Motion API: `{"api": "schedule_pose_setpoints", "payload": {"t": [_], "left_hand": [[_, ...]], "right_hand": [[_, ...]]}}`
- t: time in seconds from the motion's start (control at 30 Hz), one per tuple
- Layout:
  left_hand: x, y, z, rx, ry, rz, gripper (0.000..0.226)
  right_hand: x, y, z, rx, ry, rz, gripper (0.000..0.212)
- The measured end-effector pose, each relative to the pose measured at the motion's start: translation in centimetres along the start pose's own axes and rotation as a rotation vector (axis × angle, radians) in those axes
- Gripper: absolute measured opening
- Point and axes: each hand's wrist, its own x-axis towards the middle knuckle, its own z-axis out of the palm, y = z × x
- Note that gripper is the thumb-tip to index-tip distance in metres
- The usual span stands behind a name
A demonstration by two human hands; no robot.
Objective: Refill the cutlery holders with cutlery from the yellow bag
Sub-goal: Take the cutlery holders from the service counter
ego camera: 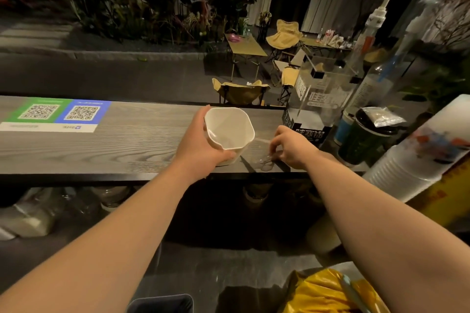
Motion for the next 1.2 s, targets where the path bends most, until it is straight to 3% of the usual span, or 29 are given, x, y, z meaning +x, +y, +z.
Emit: {"api": "schedule_pose_setpoints", "payload": {"t": [0.13, 0.27, 0.37, 0.47, 0.6, 0.73, 0.9, 1.03, 1.2], "left_hand": [[-2.5, -0.4, -1.0, -0.039, 0.089, 0.080, 0.104], [-5.9, -0.2, -1.7, -0.005, 0.197, 0.151, 0.107], [-8.6, 0.8, -0.9, 0.101, 0.200, 0.139, 0.107], [-12.1, 1.9, -0.1, 0.211, 0.087, 0.167, 0.076], [-16.8, 2.7, 1.4, 0.082, 0.146, 0.111, 0.102], [-21.5, 2.5, 1.6, 0.017, 0.159, 0.037, 0.106], [-25.2, 0.9, 2.1, -0.170, 0.118, -0.133, 0.113], [-27.1, -0.4, 2.4, -0.123, 0.080, -0.206, 0.119], [-29.7, -2.9, 5.1, 0.074, -0.006, -0.246, 0.105]], "right_hand": [[-1.5, -0.8, 0.7, 0.099, 0.204, 0.043, 0.012], [-6.7, -5.8, -1.7, 0.881, 0.547, 0.108, 0.012], [-11.8, -10.6, -3.7, 1.243, 0.593, -0.058, 0.013], [-14.8, -13.8, -3.1, 1.150, 0.490, -0.089, 0.014], [-17.6, -15.2, -0.5, 0.822, 0.312, 0.230, 0.014], [-21.3, -15.7, 1.5, 0.443, 0.181, 0.297, 0.017], [-24.5, -15.2, 3.7, 0.530, 0.110, 0.233, 0.031], [-28.1, -13.9, 6.7, 0.634, 0.307, 0.192, 0.024], [-29.7, -12.8, 14.0, 0.718, 0.367, 0.390, 0.034]]}}
